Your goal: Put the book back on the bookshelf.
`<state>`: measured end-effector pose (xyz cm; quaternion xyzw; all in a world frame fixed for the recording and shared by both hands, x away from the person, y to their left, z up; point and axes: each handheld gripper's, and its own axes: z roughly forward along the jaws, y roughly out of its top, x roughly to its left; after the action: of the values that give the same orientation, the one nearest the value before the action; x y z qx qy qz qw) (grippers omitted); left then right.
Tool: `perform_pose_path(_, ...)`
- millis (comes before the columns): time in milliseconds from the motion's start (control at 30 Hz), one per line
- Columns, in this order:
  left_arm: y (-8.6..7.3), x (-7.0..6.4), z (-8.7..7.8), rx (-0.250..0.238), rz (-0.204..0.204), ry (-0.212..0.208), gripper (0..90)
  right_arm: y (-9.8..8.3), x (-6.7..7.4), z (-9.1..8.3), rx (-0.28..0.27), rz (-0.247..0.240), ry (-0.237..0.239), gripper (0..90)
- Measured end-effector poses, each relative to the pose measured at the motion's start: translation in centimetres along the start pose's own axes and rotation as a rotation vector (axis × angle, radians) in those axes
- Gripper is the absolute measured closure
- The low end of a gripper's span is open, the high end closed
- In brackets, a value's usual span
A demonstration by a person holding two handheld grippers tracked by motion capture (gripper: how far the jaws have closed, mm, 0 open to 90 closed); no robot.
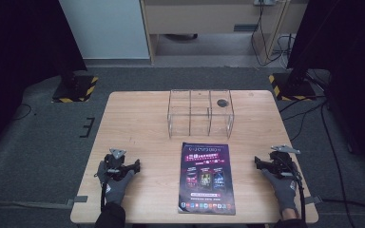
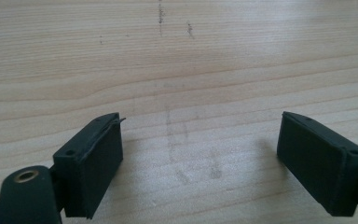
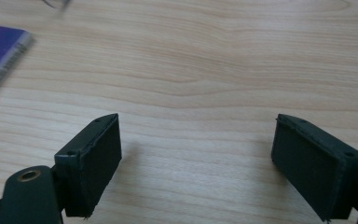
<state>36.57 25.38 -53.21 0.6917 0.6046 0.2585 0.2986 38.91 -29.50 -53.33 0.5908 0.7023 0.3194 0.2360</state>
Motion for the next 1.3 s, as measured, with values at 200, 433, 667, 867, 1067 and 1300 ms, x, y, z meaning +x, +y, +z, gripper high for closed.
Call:
perform_pose_path(200,0.1,-0.8,-0.8,-0.033,0.001,-0.032,17.7,0.4,0.5,-0.9,-0.048,-0.014,0.032,14.7)
perform_pose_path(433,0.5,-2.0,-1.8,-0.074,-0.014,-0.106,20.7,0.6,0.8,-2.1,-0.084,-0.007,0.073,13.5)
perform_pose_path(667,0.8,-3.7,-2.5,-0.102,-0.005,-0.160,24.1,0.8,1.3,-3.1,-0.114,-0.003,0.123,13.8)
perform_pose_path(867,0.8,-5.3,-3.1,-0.109,0.020,-0.202,26.5,1.0,2.2,-3.5,-0.137,-0.035,0.130,13.5)
perform_pose_path(1067,0.9,-6.8,-3.4,-0.118,0.033,-0.251,27.5,1.1,3.2,-3.6,-0.141,-0.050,0.146,13.7)
perform_pose_path(1300,0.9,-8.5,-3.4,-0.111,0.053,-0.296,27.6,1.1,4.3,-3.8,-0.144,-0.072,0.158,13.7)
